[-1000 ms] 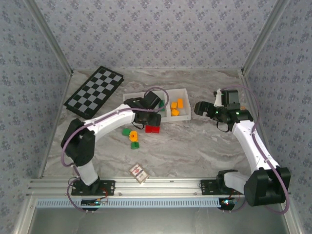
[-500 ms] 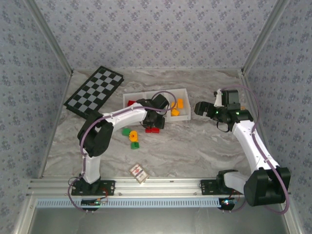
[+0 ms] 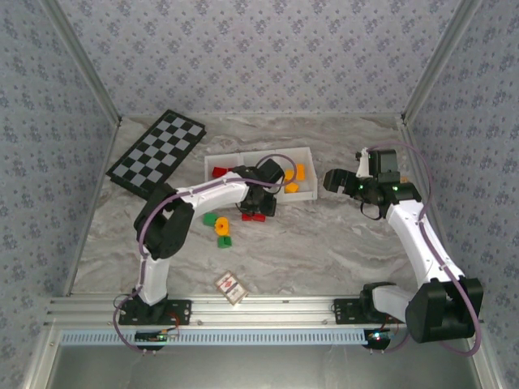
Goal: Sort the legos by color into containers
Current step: Move the lego to the center of the table.
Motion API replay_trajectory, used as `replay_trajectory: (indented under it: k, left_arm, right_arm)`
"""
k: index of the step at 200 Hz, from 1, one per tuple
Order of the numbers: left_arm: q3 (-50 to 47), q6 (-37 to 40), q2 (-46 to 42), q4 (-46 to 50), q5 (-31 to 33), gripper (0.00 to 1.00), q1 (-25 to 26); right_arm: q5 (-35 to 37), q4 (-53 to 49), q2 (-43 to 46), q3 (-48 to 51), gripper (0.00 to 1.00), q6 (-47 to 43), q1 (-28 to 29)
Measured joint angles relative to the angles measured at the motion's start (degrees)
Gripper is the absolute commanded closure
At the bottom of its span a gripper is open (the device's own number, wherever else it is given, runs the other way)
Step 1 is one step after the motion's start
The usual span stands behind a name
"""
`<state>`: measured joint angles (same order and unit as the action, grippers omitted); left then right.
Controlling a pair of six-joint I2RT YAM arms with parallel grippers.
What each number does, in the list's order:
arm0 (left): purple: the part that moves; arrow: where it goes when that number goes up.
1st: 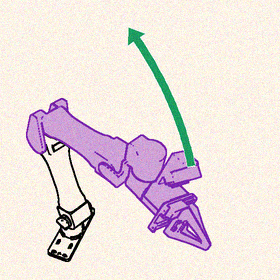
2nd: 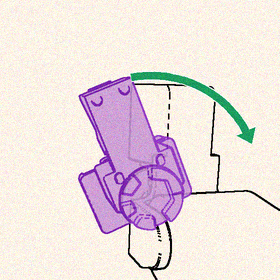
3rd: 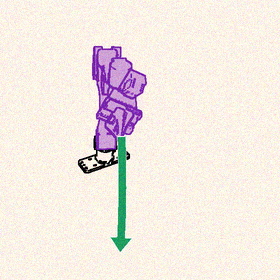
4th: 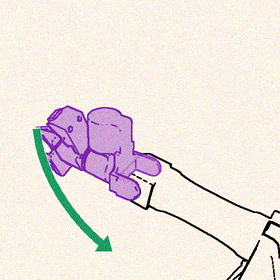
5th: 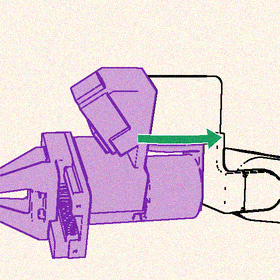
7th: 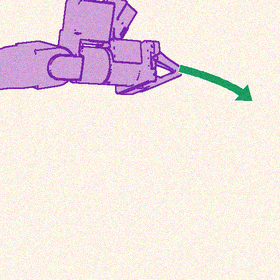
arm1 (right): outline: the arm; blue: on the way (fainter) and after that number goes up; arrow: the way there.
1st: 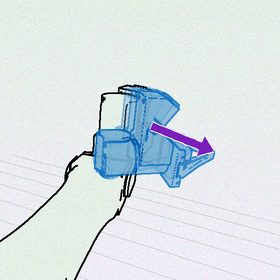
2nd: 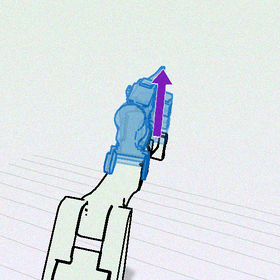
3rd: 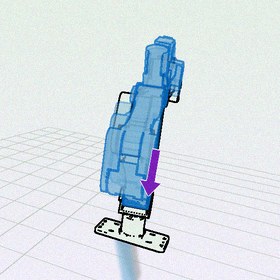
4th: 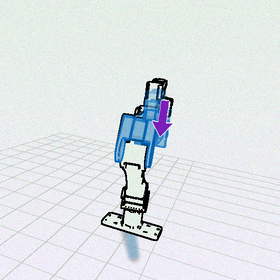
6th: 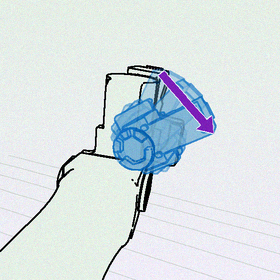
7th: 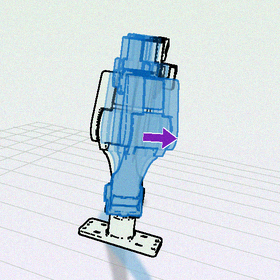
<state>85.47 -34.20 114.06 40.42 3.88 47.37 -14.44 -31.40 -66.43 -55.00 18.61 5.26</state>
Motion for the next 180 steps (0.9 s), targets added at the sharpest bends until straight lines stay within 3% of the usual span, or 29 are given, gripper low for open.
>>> replay_trajectory:
  k: [77,134,180]
  left_arm:
    - [2.1,0.0,1.4,0.1,-0.6,0.43,1.9]
    - [3.1,0.5,1.6,2.1,-0.2,0.30,2.7]
    - [3.1,0.6,1.6,4.5,2.4,0.28,2.7]
  right_arm:
    - [0.0,0.0,0.0,0.0,0.00,0.0,0.0]
    - [0.0,0.0,0.0,0.0,0.00,0.0,0.0]
    - [0.0,0.0,0.0,0.0,0.00,0.0,0.0]
